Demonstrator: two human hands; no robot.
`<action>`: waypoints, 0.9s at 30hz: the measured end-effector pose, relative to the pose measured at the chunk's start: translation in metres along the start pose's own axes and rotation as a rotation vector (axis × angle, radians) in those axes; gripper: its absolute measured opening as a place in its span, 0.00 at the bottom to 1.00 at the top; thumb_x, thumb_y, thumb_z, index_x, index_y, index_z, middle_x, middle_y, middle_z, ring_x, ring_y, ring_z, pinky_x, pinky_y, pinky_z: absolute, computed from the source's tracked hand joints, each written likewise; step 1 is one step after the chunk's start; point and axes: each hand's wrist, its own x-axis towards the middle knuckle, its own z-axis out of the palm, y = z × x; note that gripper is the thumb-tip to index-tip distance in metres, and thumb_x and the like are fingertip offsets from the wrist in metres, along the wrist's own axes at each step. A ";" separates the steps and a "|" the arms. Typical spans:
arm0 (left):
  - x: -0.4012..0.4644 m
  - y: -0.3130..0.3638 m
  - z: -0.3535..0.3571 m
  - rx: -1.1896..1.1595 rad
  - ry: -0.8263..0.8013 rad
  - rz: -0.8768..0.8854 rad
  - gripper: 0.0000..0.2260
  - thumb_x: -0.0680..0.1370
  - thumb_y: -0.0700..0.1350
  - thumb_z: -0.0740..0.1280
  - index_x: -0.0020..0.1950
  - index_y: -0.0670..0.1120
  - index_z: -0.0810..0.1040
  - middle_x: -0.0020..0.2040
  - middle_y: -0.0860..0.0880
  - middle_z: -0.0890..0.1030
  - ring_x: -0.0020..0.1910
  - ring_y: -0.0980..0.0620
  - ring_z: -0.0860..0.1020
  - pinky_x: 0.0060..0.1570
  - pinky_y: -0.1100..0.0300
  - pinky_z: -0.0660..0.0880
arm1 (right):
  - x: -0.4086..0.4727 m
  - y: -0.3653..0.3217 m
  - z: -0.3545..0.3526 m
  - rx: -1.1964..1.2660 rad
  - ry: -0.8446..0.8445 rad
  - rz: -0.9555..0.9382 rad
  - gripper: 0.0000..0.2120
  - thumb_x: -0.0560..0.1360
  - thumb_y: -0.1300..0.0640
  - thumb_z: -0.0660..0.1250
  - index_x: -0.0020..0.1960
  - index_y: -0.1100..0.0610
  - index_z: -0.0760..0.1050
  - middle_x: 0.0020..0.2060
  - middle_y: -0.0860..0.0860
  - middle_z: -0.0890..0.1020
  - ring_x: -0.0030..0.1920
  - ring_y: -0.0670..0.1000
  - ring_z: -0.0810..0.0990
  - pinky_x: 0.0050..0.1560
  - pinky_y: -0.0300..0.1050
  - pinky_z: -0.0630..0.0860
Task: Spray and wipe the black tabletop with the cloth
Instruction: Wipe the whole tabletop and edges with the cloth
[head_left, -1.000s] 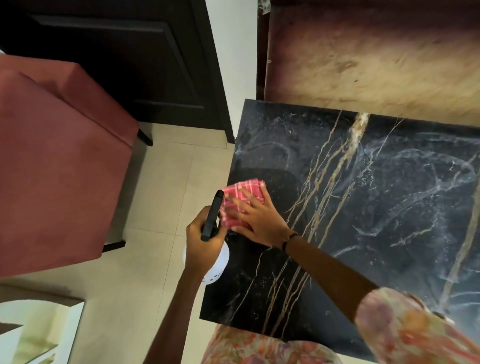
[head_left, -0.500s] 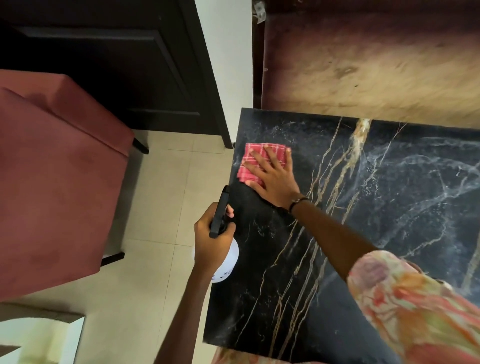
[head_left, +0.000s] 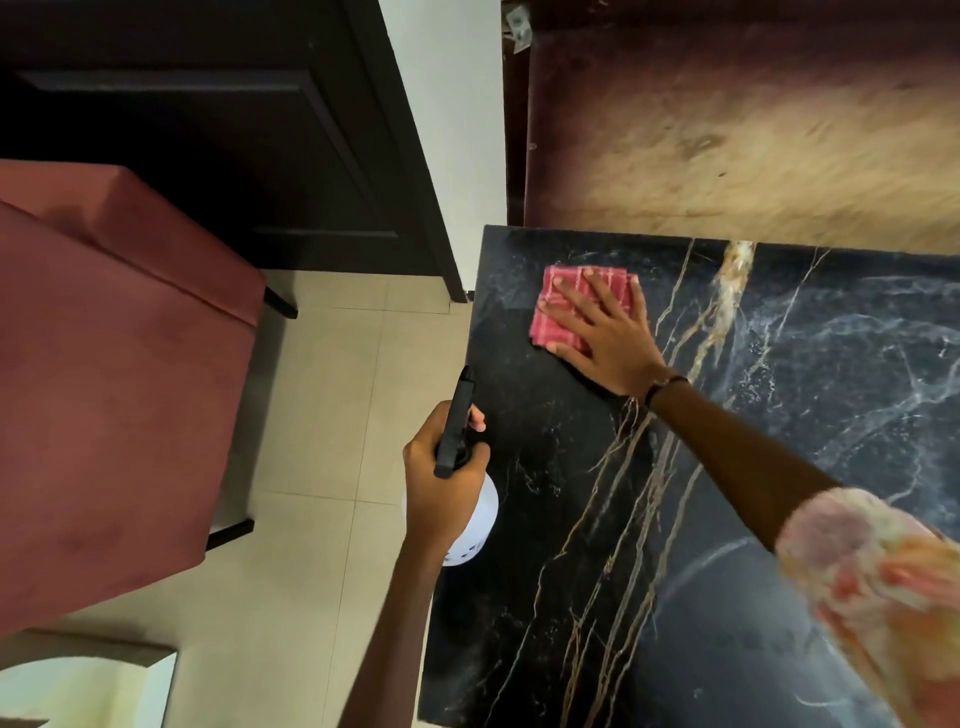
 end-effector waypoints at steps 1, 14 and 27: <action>0.001 0.000 0.000 0.001 0.001 0.003 0.11 0.70 0.37 0.65 0.46 0.53 0.76 0.41 0.54 0.80 0.42 0.56 0.79 0.45 0.68 0.75 | 0.018 -0.005 -0.003 0.011 0.006 0.047 0.28 0.78 0.34 0.47 0.75 0.42 0.57 0.77 0.49 0.58 0.76 0.60 0.52 0.68 0.76 0.43; 0.017 0.003 0.006 -0.047 0.018 0.012 0.15 0.69 0.36 0.65 0.44 0.58 0.76 0.41 0.56 0.80 0.35 0.54 0.77 0.42 0.61 0.77 | 0.002 -0.017 0.008 -0.068 0.064 -0.253 0.27 0.79 0.34 0.41 0.75 0.41 0.55 0.77 0.49 0.56 0.77 0.59 0.50 0.70 0.73 0.42; 0.017 -0.004 -0.008 -0.047 -0.016 0.050 0.15 0.69 0.35 0.65 0.45 0.57 0.75 0.40 0.60 0.80 0.36 0.57 0.77 0.43 0.66 0.76 | 0.087 -0.052 -0.001 -0.005 0.030 0.088 0.29 0.78 0.35 0.45 0.76 0.42 0.54 0.78 0.48 0.52 0.76 0.65 0.45 0.67 0.75 0.37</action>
